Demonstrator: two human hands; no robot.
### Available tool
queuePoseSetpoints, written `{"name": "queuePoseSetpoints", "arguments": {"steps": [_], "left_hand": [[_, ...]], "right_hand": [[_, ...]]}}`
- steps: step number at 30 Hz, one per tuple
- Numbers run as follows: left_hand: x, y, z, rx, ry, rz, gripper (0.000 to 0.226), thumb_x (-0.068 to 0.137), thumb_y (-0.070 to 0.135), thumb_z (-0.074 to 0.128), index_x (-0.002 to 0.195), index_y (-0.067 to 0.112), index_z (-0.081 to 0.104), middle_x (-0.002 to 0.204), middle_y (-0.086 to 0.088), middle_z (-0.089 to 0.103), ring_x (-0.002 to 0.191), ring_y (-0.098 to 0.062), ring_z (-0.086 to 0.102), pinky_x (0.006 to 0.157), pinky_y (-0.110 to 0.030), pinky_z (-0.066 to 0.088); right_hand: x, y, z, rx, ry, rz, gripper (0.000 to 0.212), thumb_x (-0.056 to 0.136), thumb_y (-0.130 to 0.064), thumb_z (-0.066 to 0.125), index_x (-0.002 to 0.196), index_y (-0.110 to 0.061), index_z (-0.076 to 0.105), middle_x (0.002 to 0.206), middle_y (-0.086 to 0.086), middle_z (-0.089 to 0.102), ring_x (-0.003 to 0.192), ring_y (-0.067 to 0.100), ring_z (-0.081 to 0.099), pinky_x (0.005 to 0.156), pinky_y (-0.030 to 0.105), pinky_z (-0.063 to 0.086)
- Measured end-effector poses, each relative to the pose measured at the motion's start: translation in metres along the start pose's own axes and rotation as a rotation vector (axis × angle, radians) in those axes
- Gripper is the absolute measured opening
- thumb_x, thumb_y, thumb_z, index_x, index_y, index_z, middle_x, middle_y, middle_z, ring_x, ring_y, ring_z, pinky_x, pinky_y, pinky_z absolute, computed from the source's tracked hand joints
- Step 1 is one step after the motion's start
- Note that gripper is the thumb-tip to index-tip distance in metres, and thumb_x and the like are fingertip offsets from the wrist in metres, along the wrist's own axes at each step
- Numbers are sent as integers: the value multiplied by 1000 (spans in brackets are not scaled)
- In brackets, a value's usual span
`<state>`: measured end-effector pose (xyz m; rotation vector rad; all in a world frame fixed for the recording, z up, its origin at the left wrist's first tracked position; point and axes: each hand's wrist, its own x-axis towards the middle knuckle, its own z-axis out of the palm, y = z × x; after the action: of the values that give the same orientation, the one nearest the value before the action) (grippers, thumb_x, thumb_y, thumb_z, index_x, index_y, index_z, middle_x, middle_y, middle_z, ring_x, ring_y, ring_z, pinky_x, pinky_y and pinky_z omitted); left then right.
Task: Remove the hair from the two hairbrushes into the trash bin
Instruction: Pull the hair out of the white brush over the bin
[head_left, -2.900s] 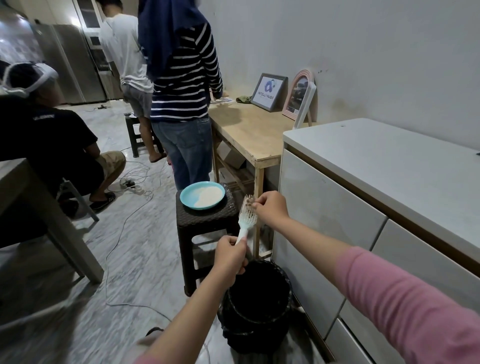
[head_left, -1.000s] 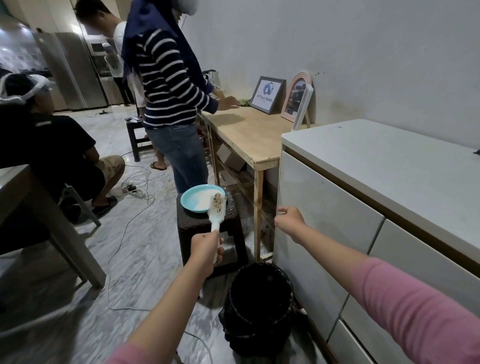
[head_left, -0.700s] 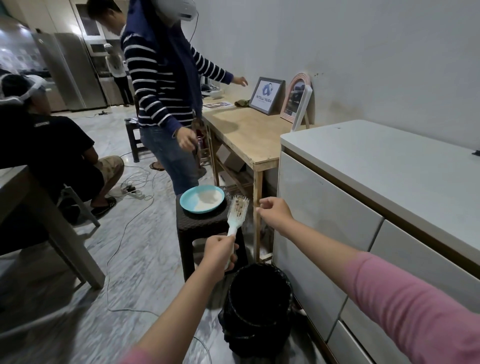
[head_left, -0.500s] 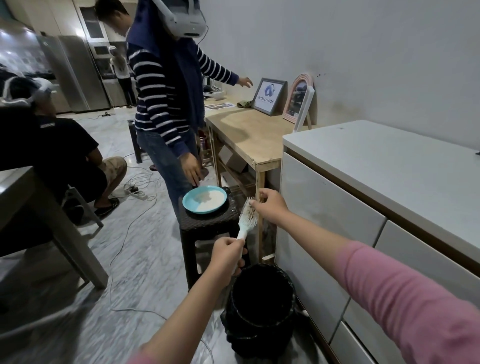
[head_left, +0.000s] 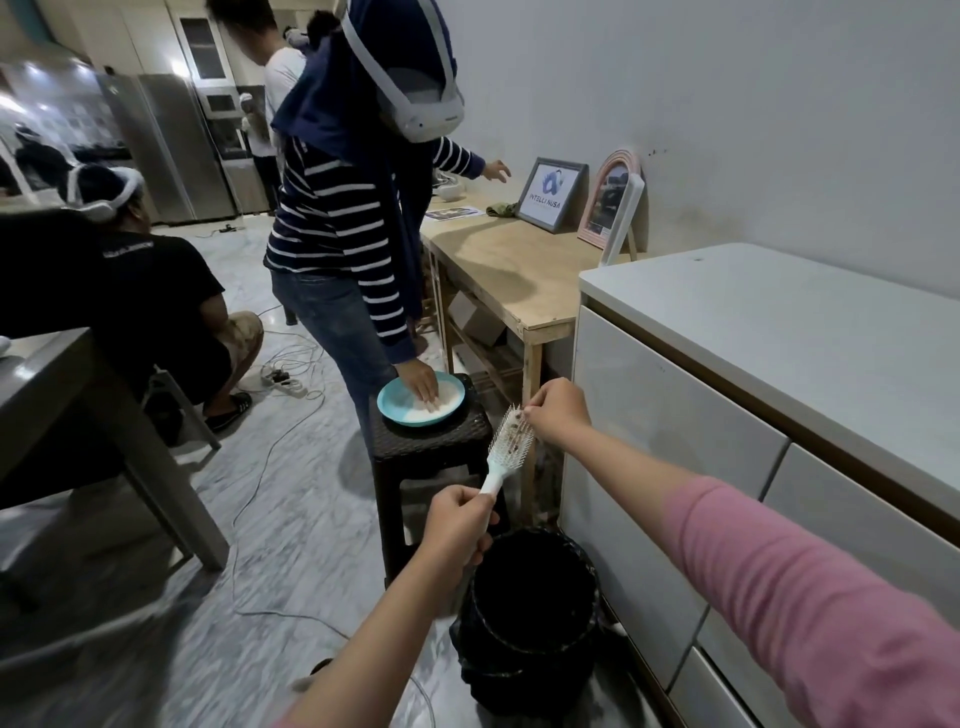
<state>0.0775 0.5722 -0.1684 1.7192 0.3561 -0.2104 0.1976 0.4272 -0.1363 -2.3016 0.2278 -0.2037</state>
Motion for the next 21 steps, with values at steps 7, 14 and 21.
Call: {"name": "queuePoseSetpoints", "arguments": {"steps": [7, 14, 21], "left_hand": [[-1, 5, 1, -88, -27, -53, 9, 92, 12, 51, 90, 7, 57, 74, -6, 57, 42, -13, 40, 38, -18, 25], [1, 11, 3, -172, -27, -141, 12, 93, 12, 51, 84, 5, 57, 73, -7, 55, 41, -13, 39, 40, -17, 25], [3, 6, -2, -203, 28, -176, 15, 93, 11, 49, 84, 1, 55, 71, -7, 53, 42, -13, 38, 37, -14, 24]], "right_hand": [[1, 1, 0, 108, 71, 45, 7, 86, -6, 65, 85, -4, 71, 97, 12, 70, 96, 24, 64, 74, 28, 46], [2, 4, -2, 301, 118, 133, 20, 91, -3, 57, 73, -13, 58, 97, 12, 69, 76, 20, 73, 69, 28, 58], [1, 2, -14, 426, 133, 189, 21, 92, -3, 59, 73, -13, 56, 100, 15, 71, 58, 9, 67, 66, 24, 58]]}}
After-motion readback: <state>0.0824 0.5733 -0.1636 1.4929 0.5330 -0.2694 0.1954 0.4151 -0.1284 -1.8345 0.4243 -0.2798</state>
